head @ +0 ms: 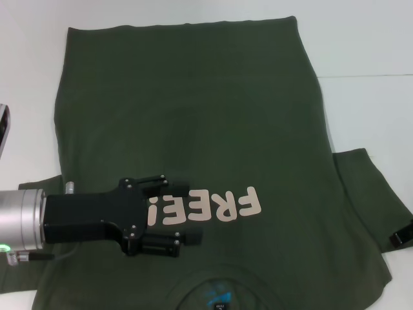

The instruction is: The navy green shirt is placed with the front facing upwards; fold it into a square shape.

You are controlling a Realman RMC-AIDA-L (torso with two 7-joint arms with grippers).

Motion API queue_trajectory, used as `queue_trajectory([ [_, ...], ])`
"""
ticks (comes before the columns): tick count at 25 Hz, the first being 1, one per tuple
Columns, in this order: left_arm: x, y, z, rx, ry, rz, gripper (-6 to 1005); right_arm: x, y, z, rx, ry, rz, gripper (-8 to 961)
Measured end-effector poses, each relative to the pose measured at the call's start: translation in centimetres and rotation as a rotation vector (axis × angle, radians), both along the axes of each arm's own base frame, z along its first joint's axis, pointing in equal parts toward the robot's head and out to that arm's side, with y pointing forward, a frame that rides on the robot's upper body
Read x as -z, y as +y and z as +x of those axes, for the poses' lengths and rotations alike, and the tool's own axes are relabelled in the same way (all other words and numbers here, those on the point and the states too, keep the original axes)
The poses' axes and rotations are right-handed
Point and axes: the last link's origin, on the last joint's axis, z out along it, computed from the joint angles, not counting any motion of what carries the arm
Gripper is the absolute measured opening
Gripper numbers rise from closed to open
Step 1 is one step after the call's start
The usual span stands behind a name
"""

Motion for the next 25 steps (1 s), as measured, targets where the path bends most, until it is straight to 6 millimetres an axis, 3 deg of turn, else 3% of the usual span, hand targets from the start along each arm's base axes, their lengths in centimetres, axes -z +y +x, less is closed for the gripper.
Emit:
queue_trajectory([
  [1, 0.0, 0.01, 0.01, 0.0, 0.0, 0.0, 916, 0.0, 0.02, -0.04, -0.001, 0.0, 0.0, 884],
  [6, -0.01, 0.06, 0.06, 0.002, 0.0, 0.001, 916, 0.03, 0.16, -0.26, -0.006, 0.0, -0.004, 686],
  [12, -0.08, 0.18, 0.14, 0.006, 0.001, 0.003, 916, 0.02, 0.24, -0.35, -0.004, -0.003, -0.005, 567],
  [25, 0.06, 0.41, 0.19, 0.002, 0.002, 0.004, 915, -0.56, 0.43, -0.2, 0.002, -0.019, 0.004, 560],
])
